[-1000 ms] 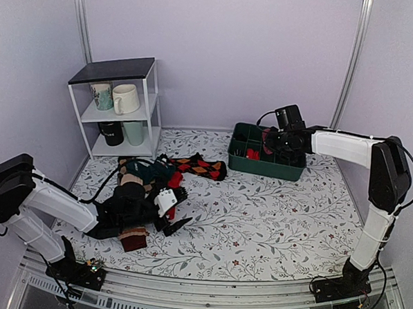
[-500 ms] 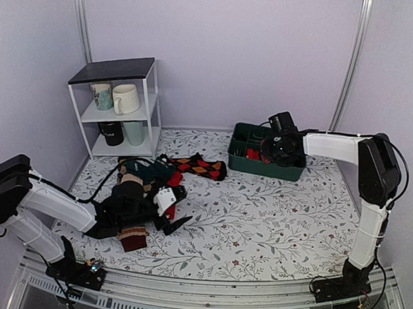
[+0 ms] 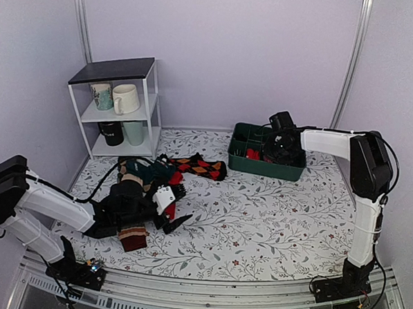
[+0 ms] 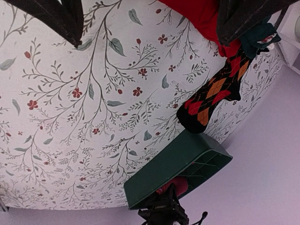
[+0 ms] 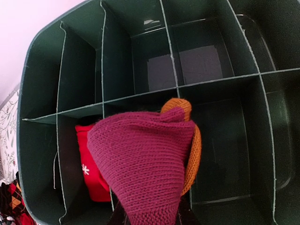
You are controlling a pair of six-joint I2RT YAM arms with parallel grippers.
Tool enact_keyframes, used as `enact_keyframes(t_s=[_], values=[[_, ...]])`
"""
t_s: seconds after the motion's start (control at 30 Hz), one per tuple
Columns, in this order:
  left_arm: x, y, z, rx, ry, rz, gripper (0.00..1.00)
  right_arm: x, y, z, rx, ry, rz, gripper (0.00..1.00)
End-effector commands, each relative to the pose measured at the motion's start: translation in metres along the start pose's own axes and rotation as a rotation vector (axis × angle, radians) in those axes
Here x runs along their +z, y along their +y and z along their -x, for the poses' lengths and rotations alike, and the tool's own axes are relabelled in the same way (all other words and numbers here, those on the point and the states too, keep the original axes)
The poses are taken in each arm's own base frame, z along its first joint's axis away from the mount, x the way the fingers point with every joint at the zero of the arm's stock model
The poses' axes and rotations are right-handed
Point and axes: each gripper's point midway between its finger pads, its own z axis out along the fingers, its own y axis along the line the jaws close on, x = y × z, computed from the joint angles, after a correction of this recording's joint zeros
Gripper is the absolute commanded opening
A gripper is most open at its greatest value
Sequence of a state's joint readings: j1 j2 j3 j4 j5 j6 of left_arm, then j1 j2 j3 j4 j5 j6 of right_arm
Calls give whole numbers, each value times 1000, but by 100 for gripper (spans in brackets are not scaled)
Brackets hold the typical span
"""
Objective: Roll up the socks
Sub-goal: Place a pair of socks in the storage box.
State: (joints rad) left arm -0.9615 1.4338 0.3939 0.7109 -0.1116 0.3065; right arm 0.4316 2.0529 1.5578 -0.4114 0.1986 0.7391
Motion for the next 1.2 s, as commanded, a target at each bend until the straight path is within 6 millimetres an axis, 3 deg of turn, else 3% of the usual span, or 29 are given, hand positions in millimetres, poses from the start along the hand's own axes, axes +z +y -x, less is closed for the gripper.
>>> enact_keyframes(t_s=[0.0, 0.17, 0.37, 0.47, 0.6, 0.8, 0.97, 1.07, 1.17], values=[[-4, 6, 3, 0, -10, 7, 100, 15, -26, -30, -21, 98, -91, 0], [-5, 6, 3, 0, -9, 8, 99, 7, -54, -39, -59, 119, -174, 0], [-5, 8, 3, 2, -6, 18, 100, -14, -101, -20, -103, 112, -274, 0], [-4, 7, 2, 3, -3, 14, 100, -17, -102, -6, -159, 113, -292, 0], [-3, 6, 2, 2, -1, 10, 100, -13, -103, -1, -206, 177, -324, 0], [-1, 4, 0, 2, 5, 2, 99, -13, -103, -12, -155, 200, -291, 0], [-1, 4, -1, 1, 7, -1, 100, 19, -104, -44, -113, 295, -265, 0], [-1, 4, -1, 1, 9, 1, 100, 29, -112, -53, -105, 310, -288, 0], [0, 4, -2, 2, 12, -2, 100, 36, -117, -58, -93, 322, -297, 12]])
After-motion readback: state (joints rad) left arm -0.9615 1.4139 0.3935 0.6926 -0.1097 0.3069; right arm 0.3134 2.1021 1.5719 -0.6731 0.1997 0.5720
